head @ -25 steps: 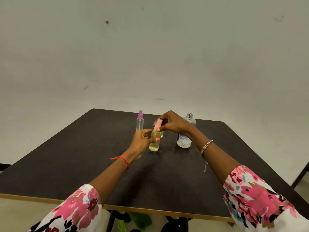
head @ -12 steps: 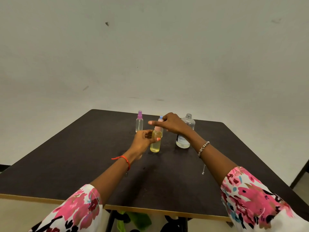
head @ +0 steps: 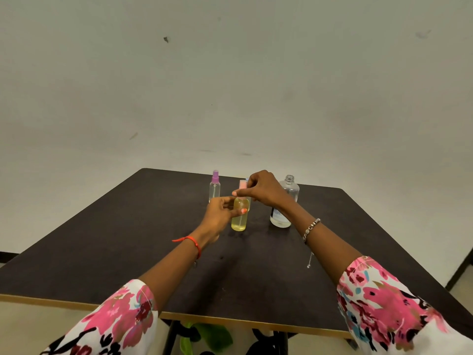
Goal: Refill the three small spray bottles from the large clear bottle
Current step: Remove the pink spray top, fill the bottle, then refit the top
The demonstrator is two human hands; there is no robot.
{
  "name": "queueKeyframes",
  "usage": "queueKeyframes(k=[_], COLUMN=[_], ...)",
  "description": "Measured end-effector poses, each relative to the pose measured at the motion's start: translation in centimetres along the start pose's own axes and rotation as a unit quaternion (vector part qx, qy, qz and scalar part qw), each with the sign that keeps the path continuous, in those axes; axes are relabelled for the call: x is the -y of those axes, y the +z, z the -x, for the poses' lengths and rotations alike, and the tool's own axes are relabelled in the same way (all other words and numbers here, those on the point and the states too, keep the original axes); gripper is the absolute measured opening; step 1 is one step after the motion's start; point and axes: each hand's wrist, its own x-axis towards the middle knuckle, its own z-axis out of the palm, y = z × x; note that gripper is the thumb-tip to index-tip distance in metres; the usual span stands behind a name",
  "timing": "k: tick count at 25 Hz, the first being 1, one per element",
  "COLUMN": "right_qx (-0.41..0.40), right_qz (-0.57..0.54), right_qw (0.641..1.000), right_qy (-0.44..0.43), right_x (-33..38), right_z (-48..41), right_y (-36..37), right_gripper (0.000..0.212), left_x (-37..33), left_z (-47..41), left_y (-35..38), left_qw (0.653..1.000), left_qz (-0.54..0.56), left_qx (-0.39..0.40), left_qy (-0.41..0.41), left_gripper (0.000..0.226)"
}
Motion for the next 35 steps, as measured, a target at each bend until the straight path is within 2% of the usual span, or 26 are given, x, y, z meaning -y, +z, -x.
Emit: queueKeyframes(k=[2, 5, 8, 10, 14, 20, 26, 30, 33, 35], right_qx=[0.003, 0.059, 0.096, 0.087, 0.016, 0.081, 0.002, -0.064, -0.009, 0.041], right_qz=[0.005, -0.014, -0.06, -0.061, -0.07, -0.137, -0.151, -0.135, -0.121, -0.151], right_qw=[1.0, 0.998, 0.994, 0.994, 0.997, 0.987, 0.988, 0.987, 0.991, 0.987], right_qy=[0.004, 0.025, 0.001, 0.001, 0.031, 0.015, 0.037, 0.06, 0.054, 0.034], right_x=[-0.1, 0.0, -0.3, -0.5, -0.5, -1.0, -1.1, -0.7, -0.7, -0.8], right_z=[0.0, -0.1, -0.2, -0.1, 0.5, 0.4, 0.6, 0.8, 0.6, 0.5], right_y=[0.3, -0.2, -1.0, -1.0, 0.1, -0.1, 0.6, 1.6, 1.4, 0.9], right_gripper=[0.038, 0.038, 0.024, 0.012, 0.026, 0.027, 0.022, 0.028, 0.027, 0.025], left_x=[0.0, -0.2, -0.5, -0.6, -0.7, -1.0, -1.0, -1.1, -1.2, -1.3], left_z=[0.0, 0.2, 0.3, 0.4, 0.6, 0.7, 0.5, 0.5, 0.7, 0.8], left_y=[0.0, -0.3, -0.5, -0.5, -0.3, -0.6, -0.5, 0.0, -0.2, -0.5], left_qw=[1.0, 1.0, 1.0, 1.0, 1.0, 1.0, 1.0, 1.0, 1.0, 1.0], left_qz=[0.003, -0.003, -0.003, -0.004, -0.005, 0.007, -0.001, 0.011, 0.007, 0.003], left_qx=[-0.002, -0.002, 0.0, 0.002, 0.004, 0.013, 0.0, -0.012, -0.008, 0.001], left_qy=[-0.002, -0.01, -0.004, 0.002, 0.005, 0.01, 0.018, 0.01, 0.013, 0.018], left_gripper=[0.038, 0.039, 0.037, 0.037, 0.036, 0.035, 0.036, 0.034, 0.033, 0.032])
